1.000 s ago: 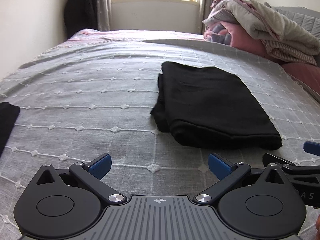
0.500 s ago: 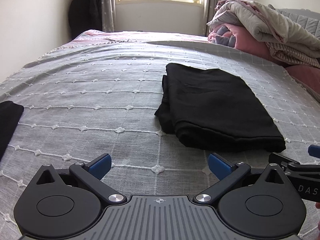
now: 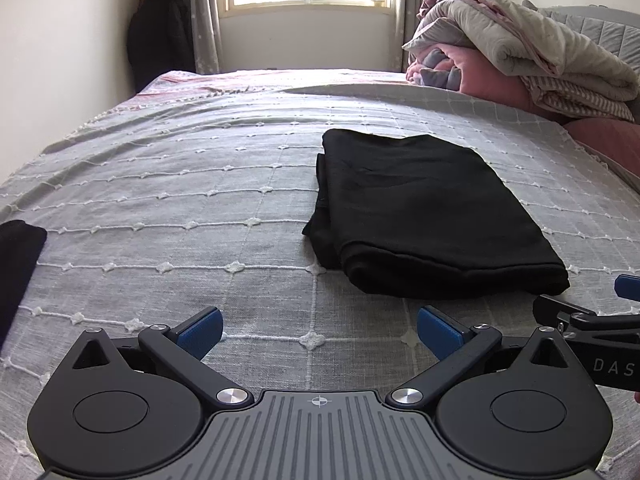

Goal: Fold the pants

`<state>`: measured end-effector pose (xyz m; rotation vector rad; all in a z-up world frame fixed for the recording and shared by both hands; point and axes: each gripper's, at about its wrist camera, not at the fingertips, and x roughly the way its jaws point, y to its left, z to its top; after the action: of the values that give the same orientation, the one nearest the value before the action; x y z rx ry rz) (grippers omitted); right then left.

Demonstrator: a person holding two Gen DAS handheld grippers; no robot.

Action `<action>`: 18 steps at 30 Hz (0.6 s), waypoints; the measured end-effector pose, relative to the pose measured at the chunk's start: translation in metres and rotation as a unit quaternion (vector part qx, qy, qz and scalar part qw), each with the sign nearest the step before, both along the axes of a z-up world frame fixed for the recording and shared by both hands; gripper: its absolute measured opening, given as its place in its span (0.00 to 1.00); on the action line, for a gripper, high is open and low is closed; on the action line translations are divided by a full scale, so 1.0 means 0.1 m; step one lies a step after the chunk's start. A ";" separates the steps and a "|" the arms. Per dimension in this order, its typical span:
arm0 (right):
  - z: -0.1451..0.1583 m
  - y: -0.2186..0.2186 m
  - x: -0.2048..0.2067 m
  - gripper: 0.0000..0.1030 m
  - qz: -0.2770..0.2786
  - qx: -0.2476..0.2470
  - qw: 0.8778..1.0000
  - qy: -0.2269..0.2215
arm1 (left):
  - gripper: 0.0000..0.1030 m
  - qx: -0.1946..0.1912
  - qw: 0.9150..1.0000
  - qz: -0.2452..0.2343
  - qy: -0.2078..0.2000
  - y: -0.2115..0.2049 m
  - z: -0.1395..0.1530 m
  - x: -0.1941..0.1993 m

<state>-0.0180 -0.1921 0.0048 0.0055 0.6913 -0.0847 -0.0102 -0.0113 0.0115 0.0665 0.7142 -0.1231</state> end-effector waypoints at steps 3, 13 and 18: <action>0.00 -0.01 0.00 1.00 0.000 0.001 1.000 -0.001 | 1.00 -0.001 1.000 0.000 0.004 0.00 -0.01 0.00; 0.00 0.00 0.00 1.00 0.000 -0.002 1.000 0.000 | 1.00 0.005 1.000 0.000 0.008 0.00 -0.02 0.01; 0.00 0.01 0.00 1.00 0.001 -0.004 1.000 0.000 | 1.00 0.005 1.000 0.001 0.011 0.00 -0.04 0.01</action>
<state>-0.0179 -0.1913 0.0051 -0.0027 0.6915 -0.0859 -0.0089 -0.0110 0.0079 0.0743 0.7375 -0.1181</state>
